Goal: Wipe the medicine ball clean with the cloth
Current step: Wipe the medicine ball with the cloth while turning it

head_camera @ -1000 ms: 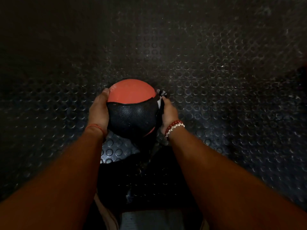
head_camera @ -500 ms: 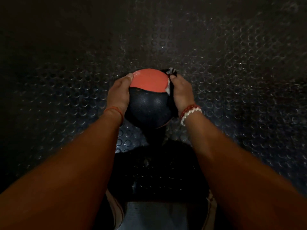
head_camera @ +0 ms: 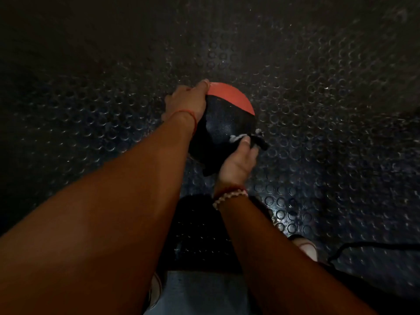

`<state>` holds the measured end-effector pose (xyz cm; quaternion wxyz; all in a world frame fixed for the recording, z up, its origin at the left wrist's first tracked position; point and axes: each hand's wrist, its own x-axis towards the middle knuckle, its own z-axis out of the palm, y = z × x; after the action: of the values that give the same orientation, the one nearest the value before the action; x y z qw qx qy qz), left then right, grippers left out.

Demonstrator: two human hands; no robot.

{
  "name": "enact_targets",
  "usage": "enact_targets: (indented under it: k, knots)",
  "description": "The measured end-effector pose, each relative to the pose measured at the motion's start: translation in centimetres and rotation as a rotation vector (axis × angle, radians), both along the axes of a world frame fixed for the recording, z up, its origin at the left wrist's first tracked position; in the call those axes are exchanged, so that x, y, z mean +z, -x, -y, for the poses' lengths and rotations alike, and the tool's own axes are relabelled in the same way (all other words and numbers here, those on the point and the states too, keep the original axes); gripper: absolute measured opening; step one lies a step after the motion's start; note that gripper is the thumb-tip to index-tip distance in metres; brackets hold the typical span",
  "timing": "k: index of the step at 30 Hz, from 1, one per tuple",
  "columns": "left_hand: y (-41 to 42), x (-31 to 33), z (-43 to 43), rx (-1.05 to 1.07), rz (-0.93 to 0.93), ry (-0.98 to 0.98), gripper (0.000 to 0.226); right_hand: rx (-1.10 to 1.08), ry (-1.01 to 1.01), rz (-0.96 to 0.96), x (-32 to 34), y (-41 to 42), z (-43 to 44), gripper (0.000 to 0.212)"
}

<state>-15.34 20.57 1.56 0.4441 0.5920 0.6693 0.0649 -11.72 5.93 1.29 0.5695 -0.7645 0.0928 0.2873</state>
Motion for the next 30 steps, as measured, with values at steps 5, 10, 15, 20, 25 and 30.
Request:
enact_targets:
  k: [5, 10, 15, 20, 25, 30]
  knots:
    - [0.6, -0.2, 0.1, -0.059, -0.018, -0.011, 0.100, 0.287, 0.052, 0.351, 1.6, -0.5, -0.5, 0.063]
    - [1.3, -0.1, 0.9, 0.073, 0.102, 0.021, 0.081, 0.389, -0.003, 0.137, 0.4, -6.7, -3.1, 0.041]
    - [1.0, -0.2, 1.2, 0.116, 0.110, 0.020, 0.079, 0.211, 0.028, -0.456, -1.0, -8.6, -3.3, 0.044]
    - [0.8, 0.1, 1.1, 0.123, 0.085, 0.030, 0.087, 0.073, -0.001, -0.192, 0.2, -4.5, -2.2, 0.052]
    - [0.7, 0.3, 1.4, 0.095, 0.074, 0.011, 0.086, 0.432, 0.156, 0.346, 3.0, -2.0, -1.5, 0.063]
    - [1.1, 0.7, 2.3, 0.134, 0.122, -0.002, 0.073, 0.754, 0.125, 0.352, 2.7, -7.7, -4.9, 0.037]
